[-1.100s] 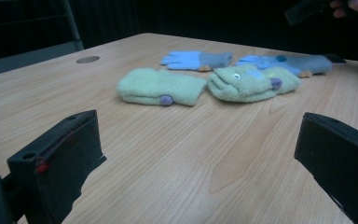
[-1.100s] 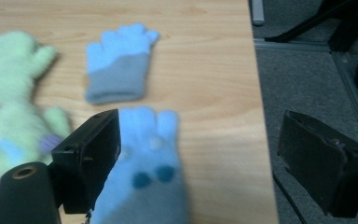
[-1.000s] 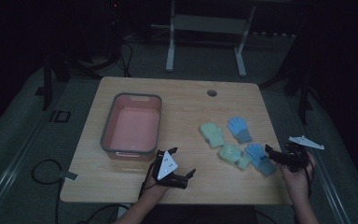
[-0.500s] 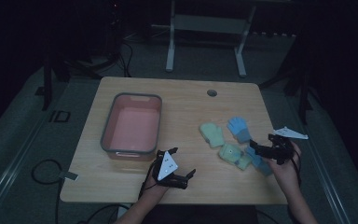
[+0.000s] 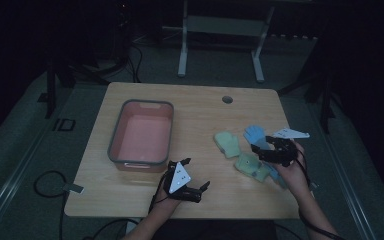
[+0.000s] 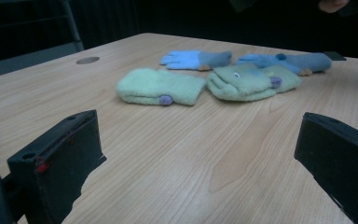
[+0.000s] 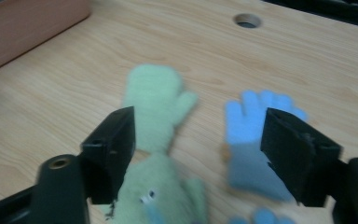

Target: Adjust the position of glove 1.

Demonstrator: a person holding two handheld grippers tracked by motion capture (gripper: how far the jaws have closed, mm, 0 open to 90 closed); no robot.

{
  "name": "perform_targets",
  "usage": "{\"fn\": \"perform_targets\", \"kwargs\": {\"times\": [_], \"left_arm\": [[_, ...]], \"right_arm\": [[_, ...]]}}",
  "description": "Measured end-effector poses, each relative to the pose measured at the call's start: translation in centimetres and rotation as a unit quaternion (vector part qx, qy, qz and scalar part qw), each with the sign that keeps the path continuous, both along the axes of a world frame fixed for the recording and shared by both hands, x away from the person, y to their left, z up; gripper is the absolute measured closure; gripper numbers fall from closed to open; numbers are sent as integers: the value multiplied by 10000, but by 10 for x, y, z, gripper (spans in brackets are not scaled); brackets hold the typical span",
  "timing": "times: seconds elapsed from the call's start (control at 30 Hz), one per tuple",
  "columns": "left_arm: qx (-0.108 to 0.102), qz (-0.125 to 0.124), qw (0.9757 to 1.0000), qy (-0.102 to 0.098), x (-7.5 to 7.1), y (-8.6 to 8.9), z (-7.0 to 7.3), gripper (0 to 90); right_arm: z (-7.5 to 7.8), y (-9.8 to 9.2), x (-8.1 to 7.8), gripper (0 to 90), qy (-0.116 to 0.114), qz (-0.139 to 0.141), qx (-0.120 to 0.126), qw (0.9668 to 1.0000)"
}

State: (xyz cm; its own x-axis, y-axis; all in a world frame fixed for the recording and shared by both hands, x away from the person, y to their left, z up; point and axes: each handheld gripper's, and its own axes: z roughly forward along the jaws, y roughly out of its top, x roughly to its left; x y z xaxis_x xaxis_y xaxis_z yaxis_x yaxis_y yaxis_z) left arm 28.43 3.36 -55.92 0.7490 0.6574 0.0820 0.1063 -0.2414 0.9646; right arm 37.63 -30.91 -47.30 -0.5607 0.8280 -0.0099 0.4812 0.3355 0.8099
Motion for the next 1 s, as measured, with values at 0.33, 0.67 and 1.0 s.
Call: {"fn": "perform_targets", "kwargs": {"times": [0.33,0.67,1.0], "left_arm": [[9,-25,10000,-11,0,0,0,6],[-8,-34,10000,-4,0,0,0,6],[-9,-38,10000,-5,0,1,0,6]], "right_arm": [[-17,36,33,474,276,643,-243,9973],[-39,61,68,573,510,1046,-350,9926],[-61,83,86,634,699,1251,-957,9850]]}}
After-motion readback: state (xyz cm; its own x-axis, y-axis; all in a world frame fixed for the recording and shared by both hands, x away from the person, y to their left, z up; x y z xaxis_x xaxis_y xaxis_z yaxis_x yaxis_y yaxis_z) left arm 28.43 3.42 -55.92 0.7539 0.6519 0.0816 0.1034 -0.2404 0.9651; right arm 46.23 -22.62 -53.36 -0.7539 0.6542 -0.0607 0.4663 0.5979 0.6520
